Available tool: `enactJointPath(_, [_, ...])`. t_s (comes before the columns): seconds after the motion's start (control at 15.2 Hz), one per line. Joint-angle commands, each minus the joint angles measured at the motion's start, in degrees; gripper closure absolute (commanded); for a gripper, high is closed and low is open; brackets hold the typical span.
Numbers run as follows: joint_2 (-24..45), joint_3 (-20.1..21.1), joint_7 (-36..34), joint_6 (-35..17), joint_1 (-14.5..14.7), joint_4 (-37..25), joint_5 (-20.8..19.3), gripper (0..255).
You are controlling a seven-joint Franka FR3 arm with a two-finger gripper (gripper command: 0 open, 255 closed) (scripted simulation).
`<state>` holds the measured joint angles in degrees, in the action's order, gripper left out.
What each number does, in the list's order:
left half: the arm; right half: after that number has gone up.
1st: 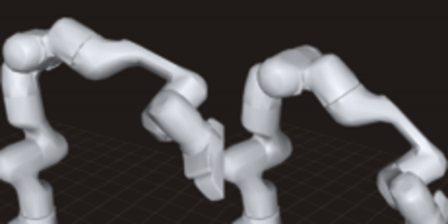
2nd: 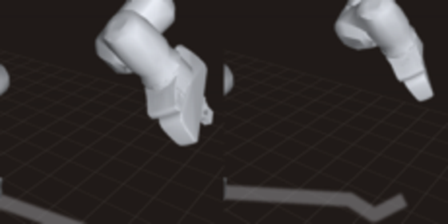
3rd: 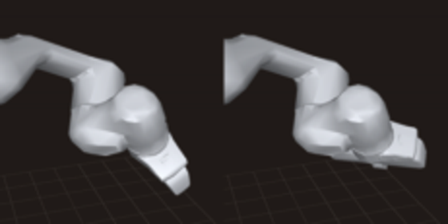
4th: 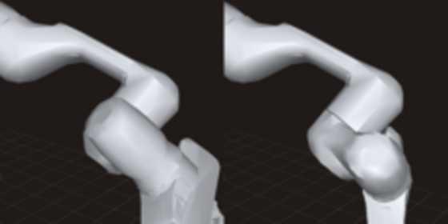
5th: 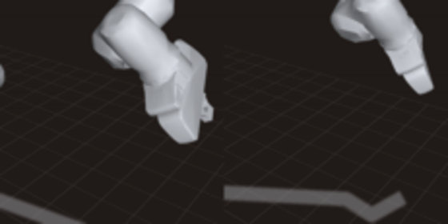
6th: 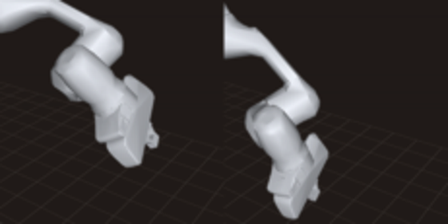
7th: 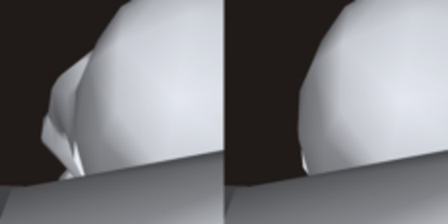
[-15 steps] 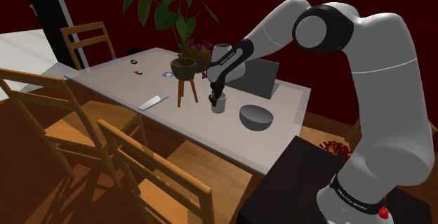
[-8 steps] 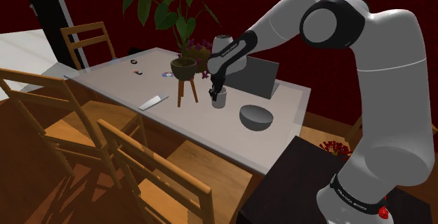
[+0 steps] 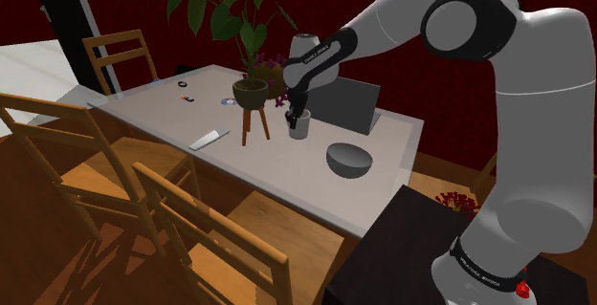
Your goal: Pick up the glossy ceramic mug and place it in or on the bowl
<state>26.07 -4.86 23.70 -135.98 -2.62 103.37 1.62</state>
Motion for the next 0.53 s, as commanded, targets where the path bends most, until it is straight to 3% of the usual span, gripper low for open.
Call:
enactJointPath(0.0, [-0.78,-0.05,-0.08,1.38,0.06,-0.6,-0.09,255])
enactJointPath(0.46, [-3.47,-0.2,-0.21,5.74,0.17,-2.28,-0.37,255])
